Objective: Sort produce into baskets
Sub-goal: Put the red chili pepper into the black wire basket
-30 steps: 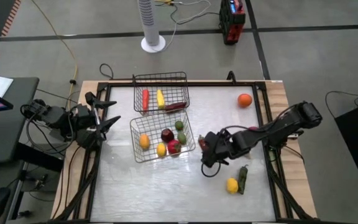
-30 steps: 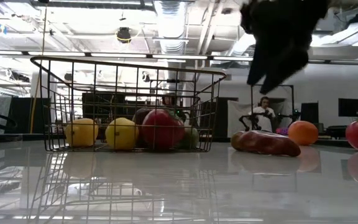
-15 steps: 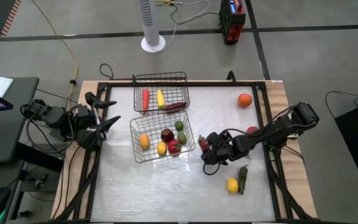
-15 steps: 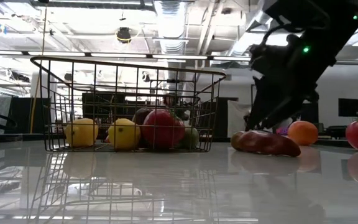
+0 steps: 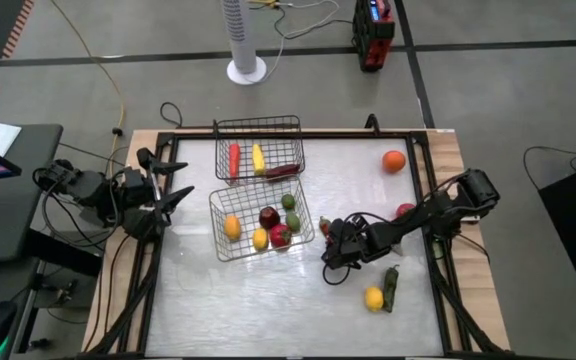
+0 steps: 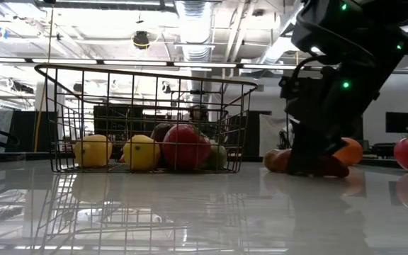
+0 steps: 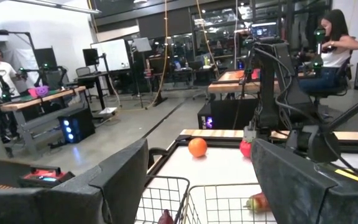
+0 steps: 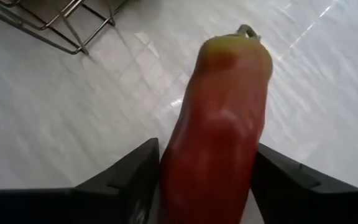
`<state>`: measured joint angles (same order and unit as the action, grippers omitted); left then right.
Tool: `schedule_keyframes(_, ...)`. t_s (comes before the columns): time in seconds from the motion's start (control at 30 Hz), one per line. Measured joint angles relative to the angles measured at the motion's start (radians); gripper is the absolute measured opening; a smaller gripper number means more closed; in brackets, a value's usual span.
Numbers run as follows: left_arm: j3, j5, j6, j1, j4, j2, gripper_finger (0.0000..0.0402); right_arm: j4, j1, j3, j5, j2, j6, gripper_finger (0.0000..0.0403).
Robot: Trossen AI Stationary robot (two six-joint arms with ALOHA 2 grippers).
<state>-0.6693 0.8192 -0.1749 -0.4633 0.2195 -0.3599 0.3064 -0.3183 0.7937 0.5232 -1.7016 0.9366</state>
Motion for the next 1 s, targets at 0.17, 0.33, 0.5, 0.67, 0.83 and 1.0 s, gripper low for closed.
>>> schedule_keyframes(0.17, 0.0, 0.002, -0.001, 0.0, 0.0, 0.0, 0.0272, 0.039, 0.003, -0.001, -0.002, 0.033, -0.029, 0.0189)
schedule_keyframes(0.33, 0.0, 0.004, -0.004, 0.0, 0.0, 0.0, 0.0272, 0.119, 0.029, 0.0, -0.002, 0.113, -0.03, 0.0154)
schedule_keyframes(0.5, 0.0, 0.004, -0.004, 0.0, 0.0, 0.0, 0.0272, 0.258, 0.087, 0.026, 0.075, 0.207, -0.034, 0.0167)
schedule_keyframes(0.67, 0.0, 0.004, -0.006, 0.0, 0.0, 0.0, 0.0272, 0.245, 0.184, 0.067, 0.164, 0.274, -0.186, 0.0189)
schedule_keyframes(0.83, 0.0, 0.006, -0.015, 0.0, 0.0, 0.0, 0.0272, 0.017, 0.292, 0.107, 0.16, 0.284, -0.49, 0.0175)
schedule_keyframes(1.0, 0.0, 0.008, -0.023, 0.0, -0.001, 0.0, 0.0272, -0.27, 0.383, 0.151, 0.132, 0.238, -0.747, 0.017)
